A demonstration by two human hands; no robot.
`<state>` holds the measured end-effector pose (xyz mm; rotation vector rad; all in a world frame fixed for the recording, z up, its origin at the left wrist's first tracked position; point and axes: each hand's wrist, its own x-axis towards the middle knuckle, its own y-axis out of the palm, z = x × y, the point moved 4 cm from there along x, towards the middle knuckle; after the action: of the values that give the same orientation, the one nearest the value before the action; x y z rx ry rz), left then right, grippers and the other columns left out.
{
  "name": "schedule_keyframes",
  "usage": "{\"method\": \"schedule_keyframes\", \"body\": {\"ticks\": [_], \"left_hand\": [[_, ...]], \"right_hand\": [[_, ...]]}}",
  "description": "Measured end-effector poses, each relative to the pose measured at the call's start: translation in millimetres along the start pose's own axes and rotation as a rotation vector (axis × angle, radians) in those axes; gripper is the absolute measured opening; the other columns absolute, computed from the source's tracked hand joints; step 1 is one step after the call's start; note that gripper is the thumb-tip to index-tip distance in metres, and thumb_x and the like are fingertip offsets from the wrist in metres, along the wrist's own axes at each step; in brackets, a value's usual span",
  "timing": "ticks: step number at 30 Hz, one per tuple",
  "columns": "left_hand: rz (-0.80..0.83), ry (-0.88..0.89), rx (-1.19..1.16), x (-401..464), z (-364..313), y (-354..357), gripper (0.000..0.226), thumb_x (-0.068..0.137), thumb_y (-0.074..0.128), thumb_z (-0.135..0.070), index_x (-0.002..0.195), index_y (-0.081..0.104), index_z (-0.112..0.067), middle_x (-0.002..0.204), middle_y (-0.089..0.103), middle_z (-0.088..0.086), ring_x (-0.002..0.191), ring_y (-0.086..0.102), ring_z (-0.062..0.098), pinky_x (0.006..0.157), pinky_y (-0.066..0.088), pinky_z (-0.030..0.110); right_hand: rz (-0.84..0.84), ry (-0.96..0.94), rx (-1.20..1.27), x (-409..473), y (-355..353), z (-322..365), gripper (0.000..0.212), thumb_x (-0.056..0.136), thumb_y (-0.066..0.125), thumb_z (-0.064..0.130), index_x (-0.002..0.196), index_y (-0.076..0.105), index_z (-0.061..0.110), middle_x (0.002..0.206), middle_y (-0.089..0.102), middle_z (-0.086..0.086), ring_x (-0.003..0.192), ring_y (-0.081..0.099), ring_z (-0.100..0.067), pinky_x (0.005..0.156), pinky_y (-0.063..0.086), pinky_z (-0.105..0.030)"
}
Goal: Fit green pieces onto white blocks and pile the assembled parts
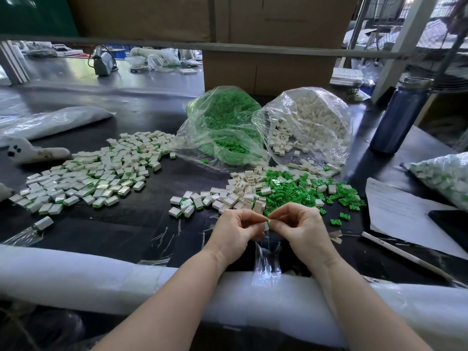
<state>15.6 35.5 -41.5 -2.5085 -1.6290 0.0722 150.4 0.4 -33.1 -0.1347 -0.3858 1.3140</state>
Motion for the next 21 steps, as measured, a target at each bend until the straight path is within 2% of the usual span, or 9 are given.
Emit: {"method": "schedule_keyframes", "body": {"ticks": [5,8,14,17,19,21], "left_hand": [[0.022,0.007,0.050,0,1,0,0.013,0.083,0.062,0.005,0.085,0.068,-0.006,0.067,0.064,0.000,0.055,0.059,0.002,0.062,0.050,0.013],[0.040,0.023,0.100,-1,1,2,0.011,0.082,0.063,0.006,0.089,0.068,-0.001,0.067,0.062,-0.002,0.060,0.057,0.006,0.065,0.051,0.015],[0.044,0.033,0.111,-1,1,3,0.015,0.083,0.064,0.002,0.086,0.068,-0.011,0.071,0.063,-0.003,0.067,0.059,0.009,0.074,0.052,0.021],[0.030,0.073,0.168,0,0,4,0.019,0.080,0.069,-0.003,0.096,0.069,-0.011,0.076,0.064,-0.006,0.071,0.059,0.005,0.074,0.051,0.014],[0.004,0.093,0.237,1,1,4,0.027,0.077,0.072,-0.003,0.103,0.069,-0.010,0.080,0.063,-0.010,0.072,0.058,-0.001,0.073,0.047,0.008],[-0.016,0.097,0.217,1,1,3,0.025,0.079,0.071,-0.005,0.103,0.068,-0.010,0.082,0.065,-0.008,0.073,0.060,0.000,0.074,0.048,0.010]], "right_hand": [[0.039,0.006,-0.012,0,1,0,0.021,0.074,0.070,-0.008,0.070,0.067,0.012,0.064,0.065,0.001,0.059,0.058,-0.003,0.059,0.048,-0.015],[0.074,0.034,-0.023,0,2,-3,0.023,0.074,0.069,-0.009,0.069,0.066,0.014,0.066,0.066,-0.001,0.063,0.059,-0.009,0.062,0.050,-0.020],[0.043,0.072,0.015,2,0,-7,0.022,0.072,0.072,-0.006,0.067,0.064,0.014,0.066,0.065,-0.007,0.063,0.059,-0.015,0.063,0.052,-0.031],[-0.009,0.102,0.086,2,-1,-9,0.019,0.073,0.072,-0.005,0.068,0.064,0.012,0.065,0.065,-0.011,0.060,0.060,-0.020,0.061,0.052,-0.035],[-0.021,0.117,0.112,3,-2,-10,0.018,0.074,0.071,-0.004,0.069,0.065,0.012,0.062,0.066,-0.008,0.058,0.061,-0.019,0.057,0.053,-0.030],[-0.006,0.120,0.143,3,-2,-10,0.015,0.077,0.069,-0.003,0.072,0.067,0.011,0.060,0.067,-0.003,0.055,0.063,-0.014,0.053,0.051,-0.023]]}}
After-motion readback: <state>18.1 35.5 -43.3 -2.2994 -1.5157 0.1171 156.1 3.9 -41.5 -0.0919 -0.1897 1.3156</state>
